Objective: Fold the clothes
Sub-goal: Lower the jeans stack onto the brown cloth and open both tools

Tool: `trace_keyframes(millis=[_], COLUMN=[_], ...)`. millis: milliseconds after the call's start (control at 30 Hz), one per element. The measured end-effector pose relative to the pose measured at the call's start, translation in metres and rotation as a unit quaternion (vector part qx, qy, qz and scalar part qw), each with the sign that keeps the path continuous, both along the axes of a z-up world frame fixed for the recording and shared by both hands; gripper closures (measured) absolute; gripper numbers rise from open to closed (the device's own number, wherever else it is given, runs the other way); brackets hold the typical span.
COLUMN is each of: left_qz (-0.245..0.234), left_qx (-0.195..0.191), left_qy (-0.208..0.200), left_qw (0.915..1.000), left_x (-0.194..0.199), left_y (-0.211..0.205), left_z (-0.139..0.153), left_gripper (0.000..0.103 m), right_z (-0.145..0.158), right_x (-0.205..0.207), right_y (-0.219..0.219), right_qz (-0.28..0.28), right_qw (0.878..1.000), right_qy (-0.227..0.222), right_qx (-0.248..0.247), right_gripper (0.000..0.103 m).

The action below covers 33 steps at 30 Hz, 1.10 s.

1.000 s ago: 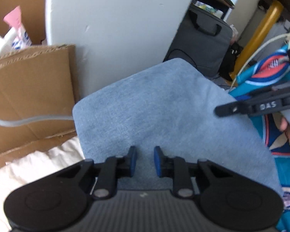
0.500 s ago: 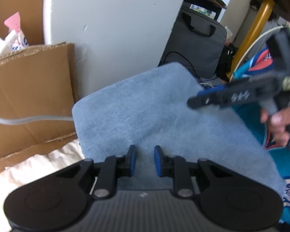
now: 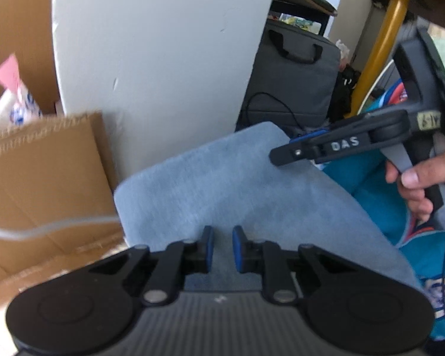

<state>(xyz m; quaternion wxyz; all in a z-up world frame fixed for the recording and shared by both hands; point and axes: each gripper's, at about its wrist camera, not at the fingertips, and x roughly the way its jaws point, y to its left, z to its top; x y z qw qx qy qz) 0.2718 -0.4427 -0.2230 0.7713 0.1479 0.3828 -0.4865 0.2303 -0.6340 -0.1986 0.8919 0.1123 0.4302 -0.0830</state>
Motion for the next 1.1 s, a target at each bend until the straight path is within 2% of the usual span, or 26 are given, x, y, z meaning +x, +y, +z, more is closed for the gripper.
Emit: trace_keyframes(millis=[167,333,433,533,600,667,800,900,1033,1100], left_qz=[0.011,0.027,0.030,0.025,0.010,-0.024,-0.054,-0.052,-0.028,-0.023], left_qx=[0.006,0.018,0.024,0.011,0.005,0.003,0.009,0.024,0.015,0.010], left_qy=[-0.016,-0.014,-0.010,-0.008,-0.012,-0.034,-0.032,-0.033,0.000,0.003], left_qw=[0.9998,0.9994,0.9992,0.9996,0.9999,0.9991,0.9980,0.9978,0.9995,0.9997], left_x=[0.005,0.009,0.008,-0.002,-0.013,-0.031,-0.053,-0.057,-0.046,-0.043], left_y=[-0.012,-0.020,-0.020,-0.014,-0.004,0.002,0.008,0.016,0.023,0.024], left_z=[-0.006,-0.015,-0.008,0.001,0.005,0.009,0.008,-0.004,-0.018,-0.021], left_gripper=[0.087,0.084,0.081,0.083,0.083,0.083,0.083,0.082,0.082,0.082], right_z=[-0.014,-0.001,0.009,0.011,0.010,0.008,0.003,-0.001,-0.006,-0.009], right_x=[0.002,-0.001,-0.014,-0.032,-0.044,-0.057,-0.083,-0.101,-0.126,-0.138], right_y=[-0.002,0.000,0.014,0.030,0.036,0.043,0.056,0.065,0.077,0.083], right_qz=[-0.003,-0.001,0.038,0.065,0.054,0.040,0.015,-0.001,-0.023,-0.033], right_qw=[1.000,1.000,0.999,0.998,0.998,0.999,1.000,1.000,0.999,0.999], right_qy=[0.013,0.025,0.017,0.011,0.005,-0.003,-0.015,-0.023,-0.034,-0.039], right_qx=[0.009,0.009,-0.001,-0.005,0.010,0.017,0.021,0.020,0.018,0.017], right_gripper=[0.053,0.053,0.054,0.054,0.054,0.054,0.054,0.054,0.054,0.054])
